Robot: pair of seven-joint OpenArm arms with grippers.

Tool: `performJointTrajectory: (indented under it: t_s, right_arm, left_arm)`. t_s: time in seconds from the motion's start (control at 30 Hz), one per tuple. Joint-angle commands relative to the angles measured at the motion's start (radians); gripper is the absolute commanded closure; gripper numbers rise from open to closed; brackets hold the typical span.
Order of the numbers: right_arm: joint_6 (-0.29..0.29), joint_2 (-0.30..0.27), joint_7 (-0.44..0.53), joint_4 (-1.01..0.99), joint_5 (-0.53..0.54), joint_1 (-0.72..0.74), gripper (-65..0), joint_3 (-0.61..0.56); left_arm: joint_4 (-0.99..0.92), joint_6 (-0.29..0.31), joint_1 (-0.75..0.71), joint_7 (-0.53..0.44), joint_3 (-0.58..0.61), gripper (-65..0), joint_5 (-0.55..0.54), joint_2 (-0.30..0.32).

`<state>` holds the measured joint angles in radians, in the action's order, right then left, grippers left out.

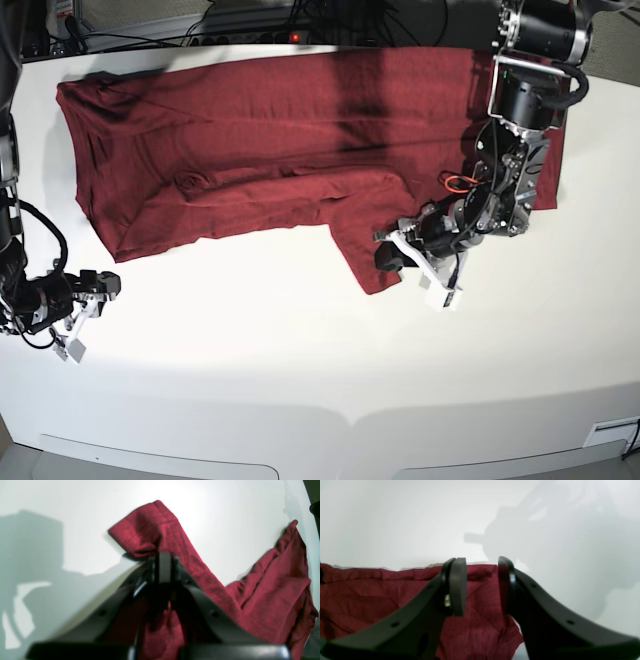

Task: Fold the T-shirt properly
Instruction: 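Grasp the shirt's side edge with the left gripper and fold it inward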

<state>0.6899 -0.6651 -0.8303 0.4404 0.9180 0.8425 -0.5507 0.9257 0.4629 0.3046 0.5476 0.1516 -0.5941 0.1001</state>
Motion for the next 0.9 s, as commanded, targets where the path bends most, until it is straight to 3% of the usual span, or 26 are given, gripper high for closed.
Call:
performJointTrajectory:
  t_s: [0.0, 0.17, 0.3, 0.43, 0.63, 0.77, 0.87]
  right_arm:
    - [0.008, -0.019, 0.012, 0.011, 0.009, 0.038, -21.4, 0.003]
    - [0.008, -0.019, 0.016, 0.011, 0.010, 0.038, -21.4, 0.003]
    - [0.008, -0.019, 0.031, 0.011, 0.009, 0.038, -21.4, 0.003]
    - [0.008, -0.016, 0.050, 0.011, 0.009, 0.038, -21.4, 0.003]
    - [0.008, 0.000, 0.049, 0.011, 0.009, 0.038, -21.4, 0.003]
    - [0.008, 0.013, 0.049, 0.011, 0.009, 0.038, -21.4, 0.003]
    - [0.008, 0.023, 0.049, 0.011, 0.009, 0.038, -21.4, 0.003]
  left_arm:
    - [0.019, -0.007, 0.016, 0.011, 0.000, 0.0, -0.007, 0.003]
    - [0.137, -0.009, -0.025, 0.017, -0.002, 0.0, -0.026, 0.028]
    - [0.331, -0.134, -0.114, 0.014, -0.019, 0.0, -0.062, 0.111]
    - [0.540, -0.195, -0.268, 0.038, -0.100, 0.0, -0.062, 0.175]
    - [0.772, -0.197, -0.510, 0.024, -0.241, 0.0, -0.062, 0.177]
    - [0.912, -0.258, -0.632, 0.014, -0.304, 0.0, -0.061, 0.177]
    - [0.998, -0.258, -0.705, 0.002, -0.346, 0.0, -0.060, 0.177]
